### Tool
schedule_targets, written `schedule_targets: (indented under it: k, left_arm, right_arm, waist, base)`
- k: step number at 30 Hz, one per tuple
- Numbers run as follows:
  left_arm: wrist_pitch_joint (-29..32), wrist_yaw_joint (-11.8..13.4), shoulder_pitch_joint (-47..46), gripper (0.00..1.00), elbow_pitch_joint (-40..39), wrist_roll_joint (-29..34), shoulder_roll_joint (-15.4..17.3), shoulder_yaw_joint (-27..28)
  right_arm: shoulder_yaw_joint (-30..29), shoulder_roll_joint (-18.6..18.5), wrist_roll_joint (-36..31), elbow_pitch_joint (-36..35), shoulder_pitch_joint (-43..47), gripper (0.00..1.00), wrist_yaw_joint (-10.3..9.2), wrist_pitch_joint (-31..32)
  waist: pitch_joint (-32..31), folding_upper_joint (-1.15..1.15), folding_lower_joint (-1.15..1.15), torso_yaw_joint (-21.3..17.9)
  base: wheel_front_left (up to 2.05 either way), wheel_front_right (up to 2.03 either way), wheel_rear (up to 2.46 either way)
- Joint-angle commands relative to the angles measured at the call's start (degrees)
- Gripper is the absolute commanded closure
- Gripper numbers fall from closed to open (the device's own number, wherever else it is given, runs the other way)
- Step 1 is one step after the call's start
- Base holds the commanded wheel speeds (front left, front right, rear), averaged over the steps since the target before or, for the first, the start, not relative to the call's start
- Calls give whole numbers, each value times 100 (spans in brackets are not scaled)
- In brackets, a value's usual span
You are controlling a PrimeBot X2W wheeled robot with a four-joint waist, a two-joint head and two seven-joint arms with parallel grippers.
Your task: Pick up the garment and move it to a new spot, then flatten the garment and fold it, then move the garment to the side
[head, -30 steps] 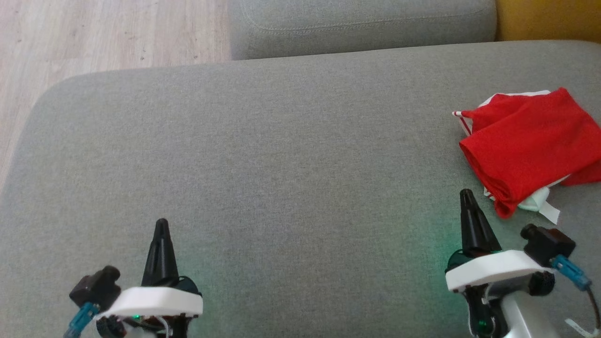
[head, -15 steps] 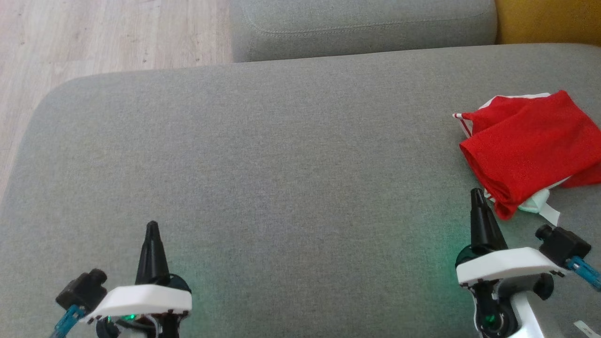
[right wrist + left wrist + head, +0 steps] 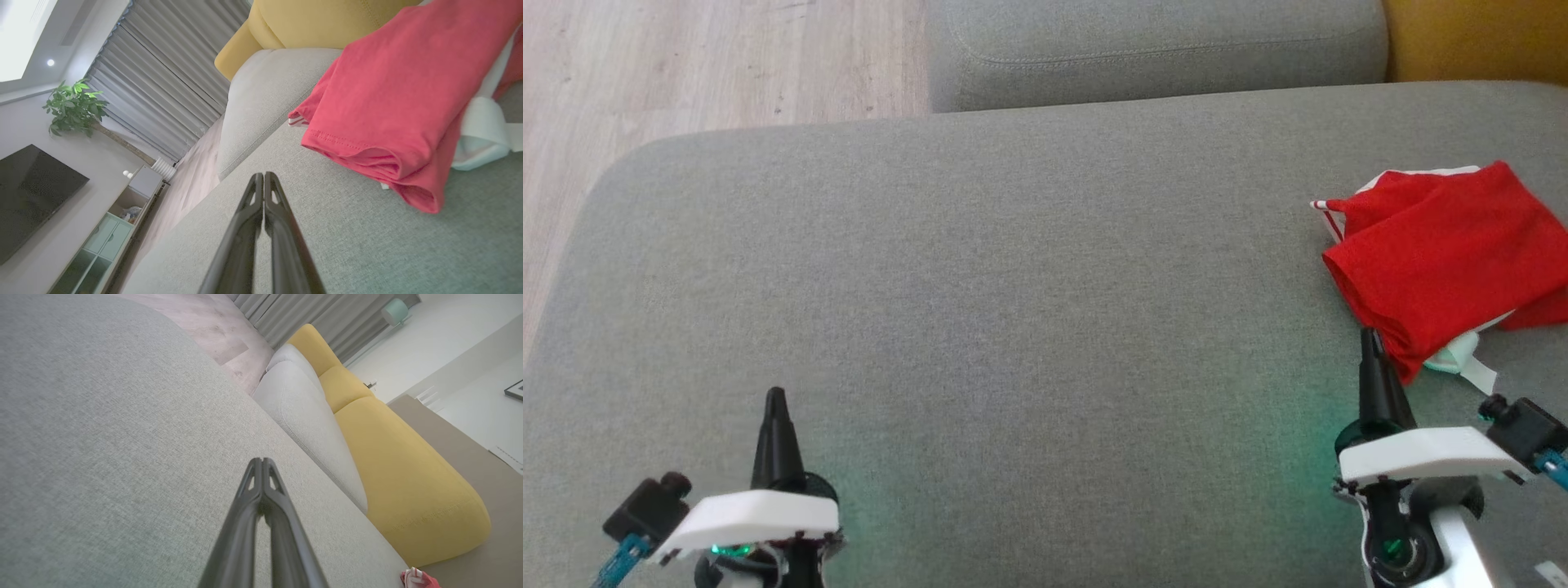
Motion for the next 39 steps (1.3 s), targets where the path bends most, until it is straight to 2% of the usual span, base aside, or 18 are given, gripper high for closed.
schedule_targets:
  k: [1,39]
  left_arm:
    - [21,-62,-242,100,-212,-111,28,163]
    - [634,-149,-280,100,-296,-2061,35,631]
  right_arm:
    - [2,-112,152,-214,-178,100,16,43]
    - [-373,-132,2491,-394,-125,100,28,638]
  waist:
    - [-3,0,0,1]
    - [-121,0,0,51]
  base:
    - [0,0,0]
    - [0,0,0]
